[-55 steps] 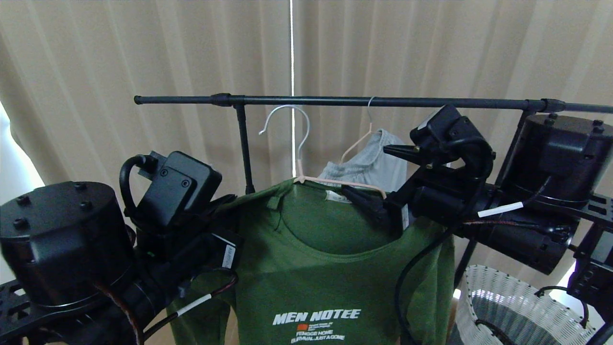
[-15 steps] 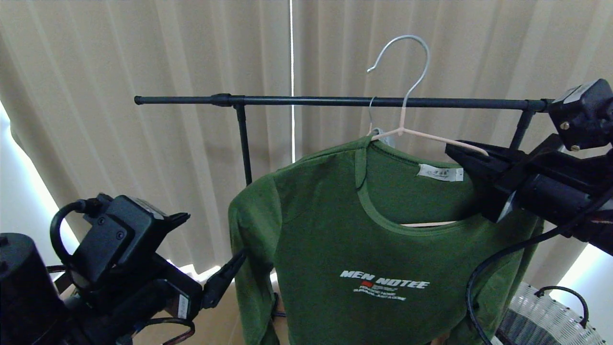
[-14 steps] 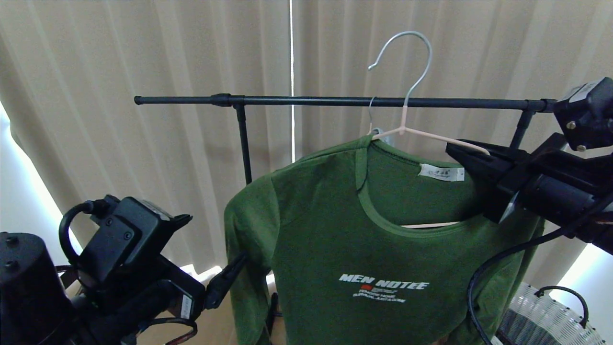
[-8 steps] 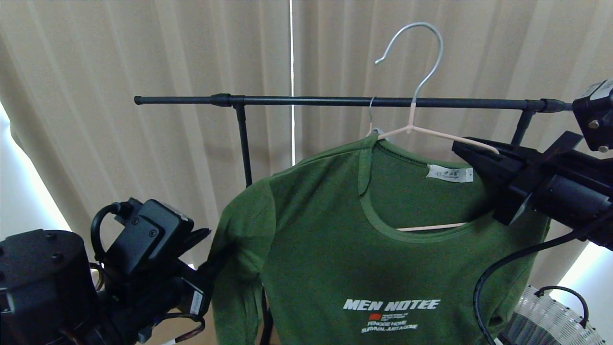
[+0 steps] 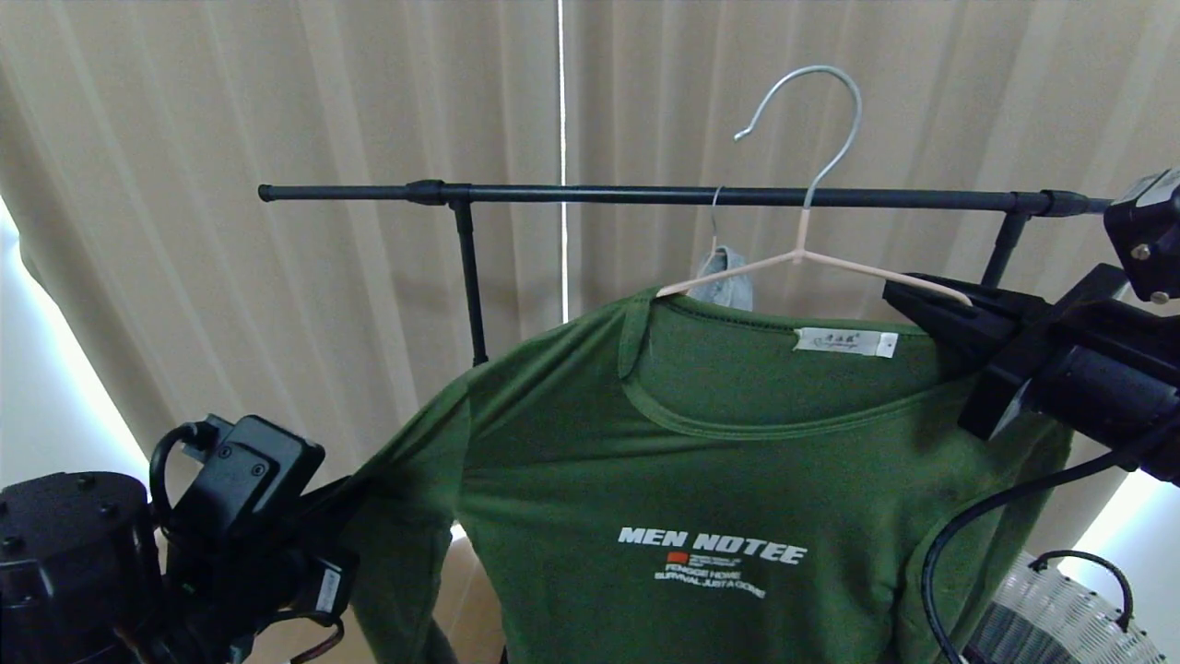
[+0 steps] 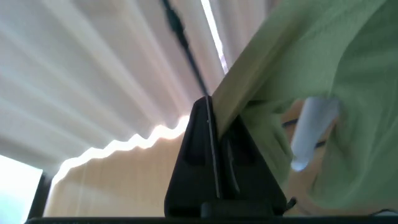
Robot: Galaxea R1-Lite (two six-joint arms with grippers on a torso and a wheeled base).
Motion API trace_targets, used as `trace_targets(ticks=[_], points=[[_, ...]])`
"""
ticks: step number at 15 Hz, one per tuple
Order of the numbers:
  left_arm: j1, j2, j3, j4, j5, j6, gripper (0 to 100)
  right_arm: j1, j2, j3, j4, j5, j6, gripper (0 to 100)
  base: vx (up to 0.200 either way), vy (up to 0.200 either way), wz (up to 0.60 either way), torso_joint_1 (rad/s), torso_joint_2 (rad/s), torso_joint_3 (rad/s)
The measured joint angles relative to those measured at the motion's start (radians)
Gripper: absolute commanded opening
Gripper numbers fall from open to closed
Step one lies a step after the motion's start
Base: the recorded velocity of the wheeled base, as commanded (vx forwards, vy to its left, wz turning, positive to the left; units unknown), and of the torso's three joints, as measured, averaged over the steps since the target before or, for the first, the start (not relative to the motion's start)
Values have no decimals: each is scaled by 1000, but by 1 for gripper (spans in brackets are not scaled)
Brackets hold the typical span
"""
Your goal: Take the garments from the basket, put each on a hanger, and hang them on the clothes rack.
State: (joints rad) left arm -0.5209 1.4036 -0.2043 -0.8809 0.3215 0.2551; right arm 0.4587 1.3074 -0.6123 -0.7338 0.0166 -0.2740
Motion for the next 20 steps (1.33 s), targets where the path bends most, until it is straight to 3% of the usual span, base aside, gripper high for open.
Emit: trace_targets(ticks=[4,5,9,12,18,20], points=[[38,-3,33,-5,0,-1,0,-11,0,1,1,-1,-1,0,0,0,0,0,0,0],[36,-4,34,-5,-3,-2,100,-12,0,1,1,-1,-1,0,0,0,0,0,0,0],[32,-19,37,-3,-110,-3,100,-46,0,8,2,-5,-1,0,0,0,0,0,0,0],[34,-84,41,-2,-255,-8,100,-150,-8,30,11,-6,-3,0,0,0,0,0,0,0],[39,-243,97,-1,-293,-74,100,-506,-77,147,16,-3,-5,0,0,0,0,0,0,0],[41,-273,89,-1,-293,-82,100,-570,-89,202,16,-15,-5,0,0,0,0,0,0,0]])
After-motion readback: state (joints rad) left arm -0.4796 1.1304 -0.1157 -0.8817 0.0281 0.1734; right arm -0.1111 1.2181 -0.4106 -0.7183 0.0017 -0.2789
